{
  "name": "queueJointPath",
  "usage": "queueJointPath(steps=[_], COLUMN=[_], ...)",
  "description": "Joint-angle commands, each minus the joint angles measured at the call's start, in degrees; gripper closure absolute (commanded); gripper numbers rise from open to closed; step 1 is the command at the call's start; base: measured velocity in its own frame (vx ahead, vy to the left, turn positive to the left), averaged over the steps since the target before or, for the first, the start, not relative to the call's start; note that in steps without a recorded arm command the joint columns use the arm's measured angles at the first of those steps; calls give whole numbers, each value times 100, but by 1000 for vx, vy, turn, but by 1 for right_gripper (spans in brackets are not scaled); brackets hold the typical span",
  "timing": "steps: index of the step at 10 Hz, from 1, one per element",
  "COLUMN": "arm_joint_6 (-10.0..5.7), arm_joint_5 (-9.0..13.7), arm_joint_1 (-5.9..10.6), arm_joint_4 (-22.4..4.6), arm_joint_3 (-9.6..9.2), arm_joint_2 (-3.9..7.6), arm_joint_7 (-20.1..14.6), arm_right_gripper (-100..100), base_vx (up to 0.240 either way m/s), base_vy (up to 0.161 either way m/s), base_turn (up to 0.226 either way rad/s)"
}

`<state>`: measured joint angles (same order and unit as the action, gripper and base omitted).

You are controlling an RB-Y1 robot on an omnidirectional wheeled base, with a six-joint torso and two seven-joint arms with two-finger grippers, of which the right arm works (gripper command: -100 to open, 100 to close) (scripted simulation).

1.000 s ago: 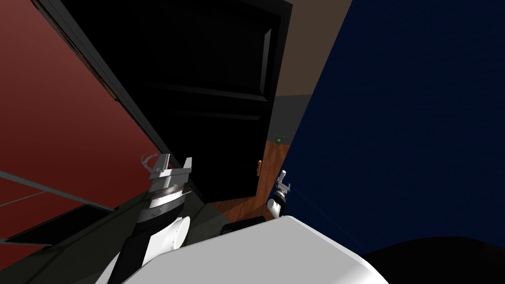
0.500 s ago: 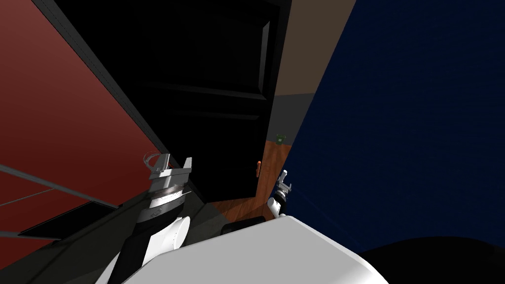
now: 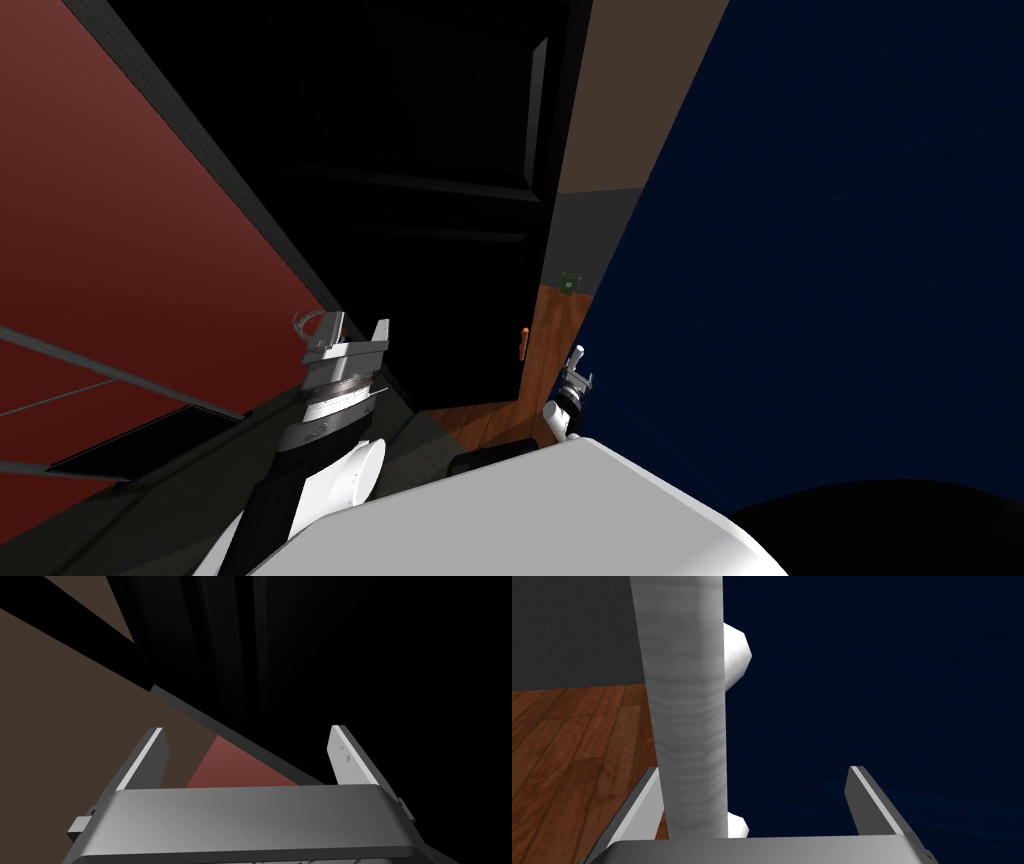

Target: Push the door open

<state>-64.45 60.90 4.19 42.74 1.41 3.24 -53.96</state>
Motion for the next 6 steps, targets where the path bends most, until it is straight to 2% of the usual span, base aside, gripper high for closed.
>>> queueJointPath(steps=[1, 6], arm_joint_6=[-174, -321], arm_joint_5=[92, 194], arm_joint_1=[-70, 13], arm_joint_4=[-58, -153], arm_joint_3=[183, 330], arm_joint_2=[89, 74], arm_joint_7=[28, 73], arm_right_gripper=[100, 100], base_vx=[10, 17], base_vy=[-31, -44], base_turn=[79, 53])
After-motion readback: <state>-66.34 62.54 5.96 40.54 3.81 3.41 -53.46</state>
